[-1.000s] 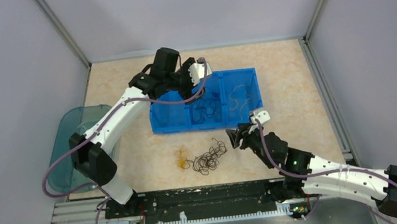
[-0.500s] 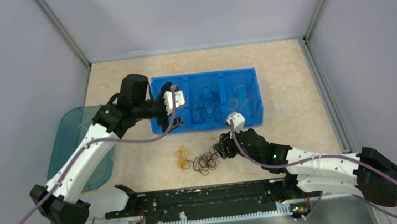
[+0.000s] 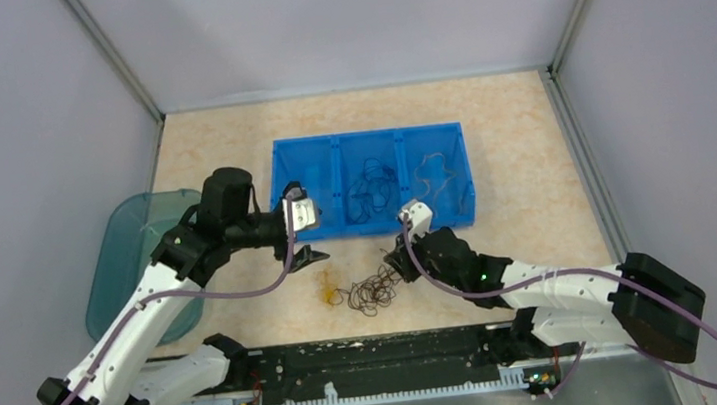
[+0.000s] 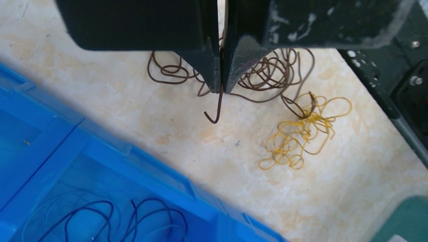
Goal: Untangle the cables
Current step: Untie the cable.
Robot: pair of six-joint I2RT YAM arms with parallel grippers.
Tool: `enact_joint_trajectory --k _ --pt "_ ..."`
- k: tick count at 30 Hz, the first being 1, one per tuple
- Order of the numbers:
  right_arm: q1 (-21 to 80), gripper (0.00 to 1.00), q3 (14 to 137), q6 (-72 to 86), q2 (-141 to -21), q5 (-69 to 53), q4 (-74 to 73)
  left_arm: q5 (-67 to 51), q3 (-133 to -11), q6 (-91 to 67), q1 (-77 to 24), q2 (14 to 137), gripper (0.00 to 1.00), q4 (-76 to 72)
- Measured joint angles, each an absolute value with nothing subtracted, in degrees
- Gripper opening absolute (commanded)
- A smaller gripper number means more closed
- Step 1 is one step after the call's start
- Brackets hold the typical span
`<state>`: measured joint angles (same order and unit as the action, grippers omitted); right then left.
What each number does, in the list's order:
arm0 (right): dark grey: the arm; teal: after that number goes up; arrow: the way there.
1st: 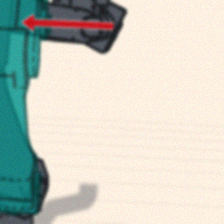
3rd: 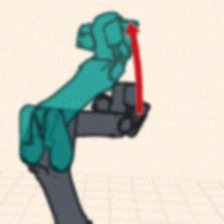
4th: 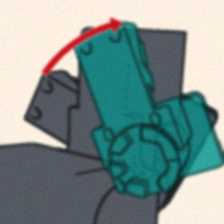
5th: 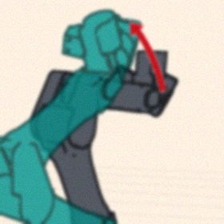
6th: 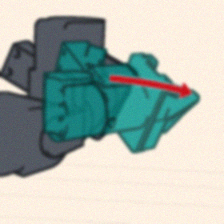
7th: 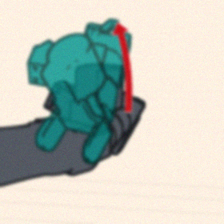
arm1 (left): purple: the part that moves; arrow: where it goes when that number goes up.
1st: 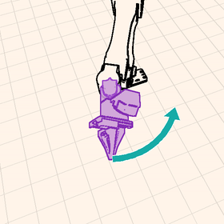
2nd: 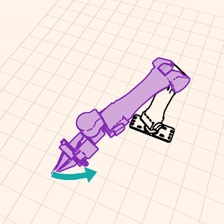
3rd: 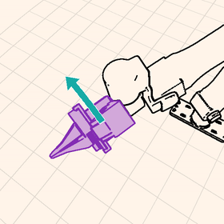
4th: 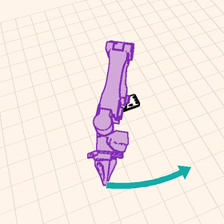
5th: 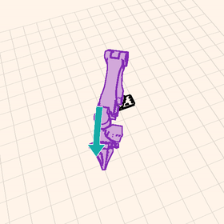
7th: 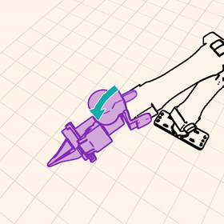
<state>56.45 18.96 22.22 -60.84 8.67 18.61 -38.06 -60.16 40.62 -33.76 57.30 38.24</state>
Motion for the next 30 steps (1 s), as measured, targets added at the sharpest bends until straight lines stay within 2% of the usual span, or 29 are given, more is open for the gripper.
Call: enact_joint_trajectory --k 11,21,23,30 --pt "56.4 0.00 24.9 22.6 -51.2 0.9 24.9 -41.0 -50.2 27.3 -33.8 50.8 0.87 26.3" --pt "56.4 0.00 25.8 28.8 -51.1 -6.5 34.2 -47.5 -47.5 13.8 -35.3 52.1 0.83 12.9" --pt "56.4 0.00 26.4 29.8 -51.8 -7.7 35.6 -48.3 -47.1 11.3 -36.0 53.5 0.78 10.3" --pt "56.4 0.00 28.4 32.7 -54.7 -11.2 40.8 -52.2 -46.7 3.9 -37.5 58.5 0.52 3.3"
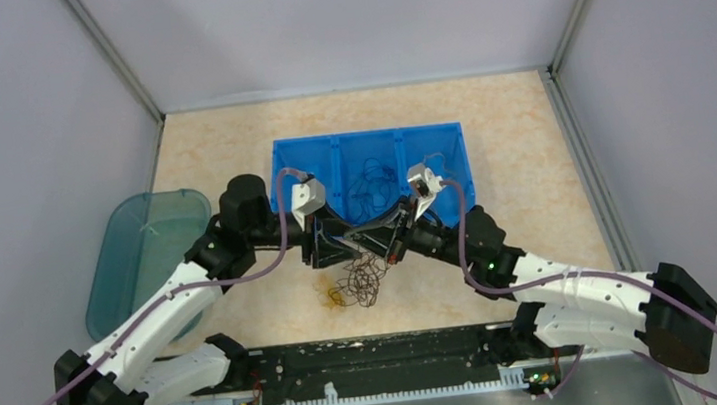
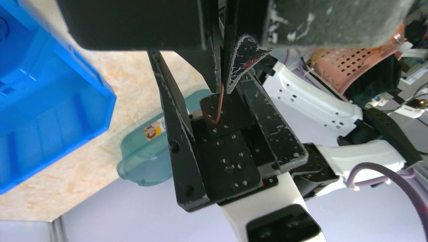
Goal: Untangle the cables
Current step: Untie the cable.
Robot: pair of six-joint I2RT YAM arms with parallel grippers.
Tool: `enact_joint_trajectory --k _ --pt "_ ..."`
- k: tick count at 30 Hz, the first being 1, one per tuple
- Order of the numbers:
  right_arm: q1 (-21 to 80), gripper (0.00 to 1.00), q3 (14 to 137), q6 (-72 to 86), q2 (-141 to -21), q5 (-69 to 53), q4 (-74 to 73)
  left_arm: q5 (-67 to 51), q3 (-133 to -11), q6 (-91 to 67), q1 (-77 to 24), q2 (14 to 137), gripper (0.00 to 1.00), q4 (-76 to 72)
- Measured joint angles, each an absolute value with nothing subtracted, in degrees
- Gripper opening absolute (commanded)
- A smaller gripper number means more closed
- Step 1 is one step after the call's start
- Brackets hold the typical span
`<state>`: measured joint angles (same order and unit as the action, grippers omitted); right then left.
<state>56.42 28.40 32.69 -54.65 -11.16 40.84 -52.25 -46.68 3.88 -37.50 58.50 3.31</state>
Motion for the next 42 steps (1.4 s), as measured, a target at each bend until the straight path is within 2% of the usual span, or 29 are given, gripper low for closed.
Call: enact_joint_trajectory --k 5,8,12,13,14,17,18,20,24,28,32,42 --pt "56.4 0.00 29.3 34.0 -55.7 -12.2 43.1 -55.0 -46.7 2.0 -38.2 59.4 0.33 2.2" --pt "56.4 0.00 30.5 34.6 -56.7 -12.4 44.4 -56.2 -46.6 0.9 -38.3 59.4 0.25 1.2" --pt "56.4 0.00 31.4 35.1 -57.5 -12.4 46.0 -57.2 -46.3 -0.4 -38.5 59.2 0.03 0.3" --pt "56.4 0.00 31.6 35.2 -57.6 -12.4 46.0 -57.3 -46.3 -0.5 -38.5 59.1 0.01 0.3" --pt "56.4 0.05 31.7 35.2 -57.8 -12.3 46.4 -57.4 -46.3 -0.4 -38.5 59.0 0.01 0.3" --pt "56.4 0.50 31.7 35.3 -57.8 -12.2 47.1 -57.5 -46.4 -0.4 -38.5 58.6 0.01 0.4" --pt "56.4 0.58 31.7 35.7 -57.8 -12.1 47.2 -57.5 -46.5 -0.4 -38.5 58.6 0.01 0.5" --pt "56.4 0.67 31.1 35.1 -57.3 -11.5 47.3 -57.4 -47.3 -0.4 -38.5 58.5 0.01 1.1" --pt "56.3 0.76 26.5 34.0 -52.3 -9.6 46.9 -57.4 -49.5 -0.6 -38.5 58.4 0.01 1.9" --pt "56.3 0.76 21.3 32.1 -44.9 -8.6 46.8 -57.4 -51.0 -2.1 -38.5 57.8 0.01 2.0" --pt "56.3 0.73 20.2 31.0 -44.0 -9.9 48.2 -57.4 -51.5 -4.8 -38.5 57.8 0.01 1.7" --pt "56.3 0.57 22.8 34.4 -60.9 -17.0 60.0 -57.2 -56.8 -9.4 -38.5 58.5 0.01 0.8"
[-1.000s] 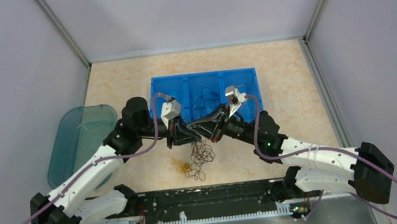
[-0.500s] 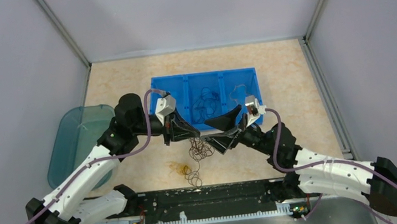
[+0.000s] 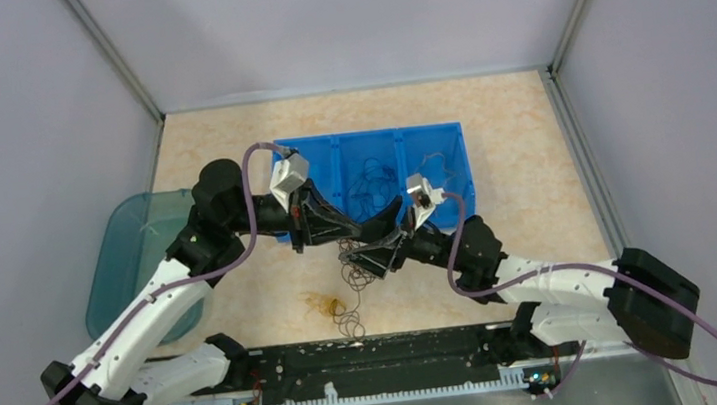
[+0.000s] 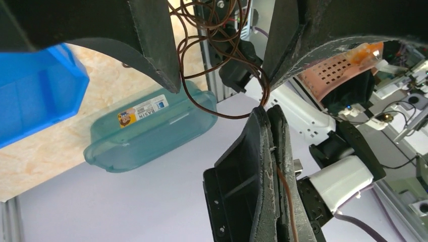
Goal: Untangle the cables
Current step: Untie the cable.
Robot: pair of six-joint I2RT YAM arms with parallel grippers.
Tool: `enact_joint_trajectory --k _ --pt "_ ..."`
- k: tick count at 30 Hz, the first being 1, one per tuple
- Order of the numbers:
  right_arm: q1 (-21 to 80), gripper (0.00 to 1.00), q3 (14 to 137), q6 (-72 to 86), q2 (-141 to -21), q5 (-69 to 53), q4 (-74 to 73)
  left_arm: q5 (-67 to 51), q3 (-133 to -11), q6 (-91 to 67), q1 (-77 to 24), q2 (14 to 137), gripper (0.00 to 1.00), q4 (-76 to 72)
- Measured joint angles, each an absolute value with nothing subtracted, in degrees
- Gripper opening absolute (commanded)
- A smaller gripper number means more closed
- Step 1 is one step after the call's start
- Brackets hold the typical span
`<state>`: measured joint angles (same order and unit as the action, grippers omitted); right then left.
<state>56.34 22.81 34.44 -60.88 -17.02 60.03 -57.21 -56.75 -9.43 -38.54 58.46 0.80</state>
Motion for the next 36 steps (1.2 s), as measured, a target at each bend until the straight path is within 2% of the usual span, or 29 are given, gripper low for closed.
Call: enact_joint_trajectory --k 8,15,36 --pt "57.7 0.51 25.4 37.1 -68.4 -17.9 69.1 -56.8 -58.1 -9.4 -38.5 59.2 0.01 0.6" --pt "58.7 0.45 23.0 38.9 -71.3 -18.3 72.3 -56.0 -65.0 -6.7 -38.5 61.4 0.01 1.8" --pt "59.0 0.45 10.2 37.4 -76.6 -12.6 72.8 -48.0 -93.4 15.3 -38.5 67.3 0.00 11.4"
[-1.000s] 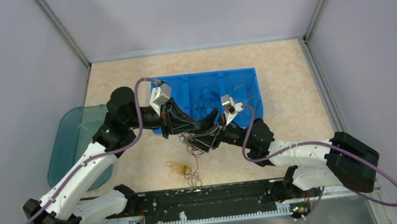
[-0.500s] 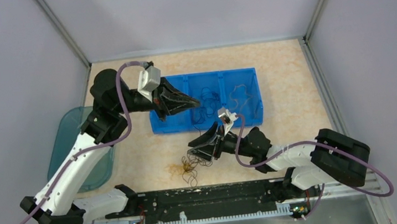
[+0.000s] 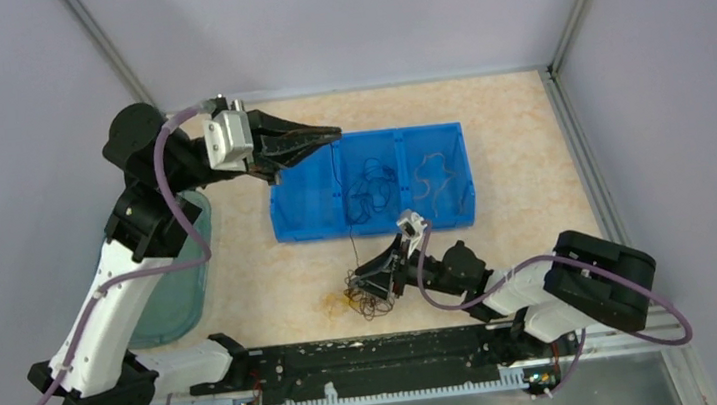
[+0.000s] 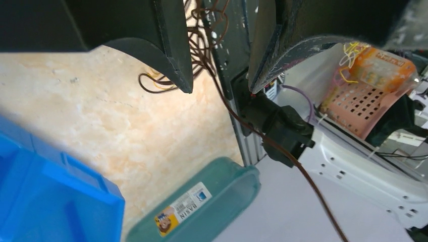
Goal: Untangle the cables
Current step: Untie the cable.
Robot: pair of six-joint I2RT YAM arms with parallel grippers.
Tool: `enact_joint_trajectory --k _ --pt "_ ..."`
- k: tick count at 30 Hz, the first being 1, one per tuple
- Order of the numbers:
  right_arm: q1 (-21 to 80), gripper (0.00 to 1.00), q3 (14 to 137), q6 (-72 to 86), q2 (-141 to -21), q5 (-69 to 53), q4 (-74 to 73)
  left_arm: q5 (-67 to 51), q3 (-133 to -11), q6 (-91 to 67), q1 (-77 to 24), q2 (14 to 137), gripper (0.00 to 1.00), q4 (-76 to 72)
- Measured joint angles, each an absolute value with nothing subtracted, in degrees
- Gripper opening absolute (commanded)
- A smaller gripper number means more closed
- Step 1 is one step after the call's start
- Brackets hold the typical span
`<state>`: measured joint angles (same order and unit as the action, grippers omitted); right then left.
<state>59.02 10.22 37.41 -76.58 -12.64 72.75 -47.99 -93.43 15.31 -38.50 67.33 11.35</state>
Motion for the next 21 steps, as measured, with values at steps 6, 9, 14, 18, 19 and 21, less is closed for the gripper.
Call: enact_joint_trajectory --k 6,9,14,18,19,21 --pt "59.0 0.45 9.8 37.1 -79.3 -11.6 72.7 -43.6 -98.2 19.5 -38.5 68.0 0.00 10.2" --pt "59.0 0.45 9.8 37.0 -79.9 -11.5 72.5 -41.6 -100.7 21.1 -38.5 68.5 0.00 8.3" --pt "59.0 0.46 9.8 36.6 -80.1 -10.9 71.0 -37.3 -104.0 24.0 -38.5 69.0 0.00 3.1" --pt "59.0 0.49 9.8 36.2 -80.2 -10.6 70.0 -34.4 -109.6 26.2 -38.5 70.7 0.00 -0.2" --pt "59.0 0.50 9.8 36.1 -80.2 -10.6 69.8 -33.9 -111.0 26.6 -38.5 71.2 0.00 -0.7" --pt "59.1 0.53 9.8 35.7 -79.9 -10.5 68.8 -33.5 -113.2 27.1 -38.5 71.7 0.00 -1.5"
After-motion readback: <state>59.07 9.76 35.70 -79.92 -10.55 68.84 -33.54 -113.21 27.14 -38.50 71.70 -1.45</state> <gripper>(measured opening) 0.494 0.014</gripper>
